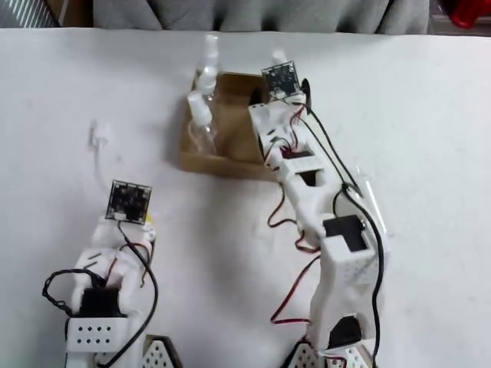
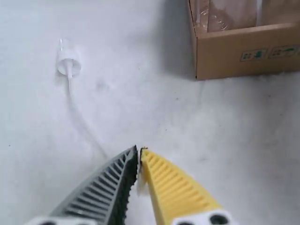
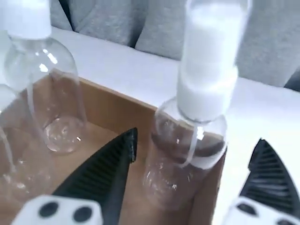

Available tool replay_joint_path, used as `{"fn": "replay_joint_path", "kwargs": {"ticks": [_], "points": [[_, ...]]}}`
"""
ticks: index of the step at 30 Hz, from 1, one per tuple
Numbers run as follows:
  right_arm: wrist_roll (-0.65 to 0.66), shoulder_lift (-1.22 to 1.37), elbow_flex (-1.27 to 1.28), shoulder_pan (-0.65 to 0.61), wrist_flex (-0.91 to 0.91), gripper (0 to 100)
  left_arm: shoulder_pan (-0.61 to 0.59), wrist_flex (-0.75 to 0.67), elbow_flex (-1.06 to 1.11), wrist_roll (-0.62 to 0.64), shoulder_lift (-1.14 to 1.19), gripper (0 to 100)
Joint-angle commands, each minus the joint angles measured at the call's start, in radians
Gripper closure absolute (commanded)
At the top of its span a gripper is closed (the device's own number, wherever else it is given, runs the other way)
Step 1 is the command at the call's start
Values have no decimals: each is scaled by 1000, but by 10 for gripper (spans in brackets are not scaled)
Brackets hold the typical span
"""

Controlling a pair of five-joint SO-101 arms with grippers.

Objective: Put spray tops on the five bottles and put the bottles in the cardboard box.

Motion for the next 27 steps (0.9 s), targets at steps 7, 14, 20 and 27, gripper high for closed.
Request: {"fn": "replay_joint_path", "kwargs": {"ticks": [7, 14, 20, 27], "points": [[-57, -285, 120, 10, -24, 672, -2, -17, -5, -12, -7, 980], [-57, -464, 216, 1, -12, 672, -5, -34, -5, -12, -5, 980], [-57, -727, 292, 7, 209, 672, -7, -31, -5, -12, -5, 980], [-57, -987, 293, 15, 618, 675, -33, -28, -5, -12, -5, 980]]}}
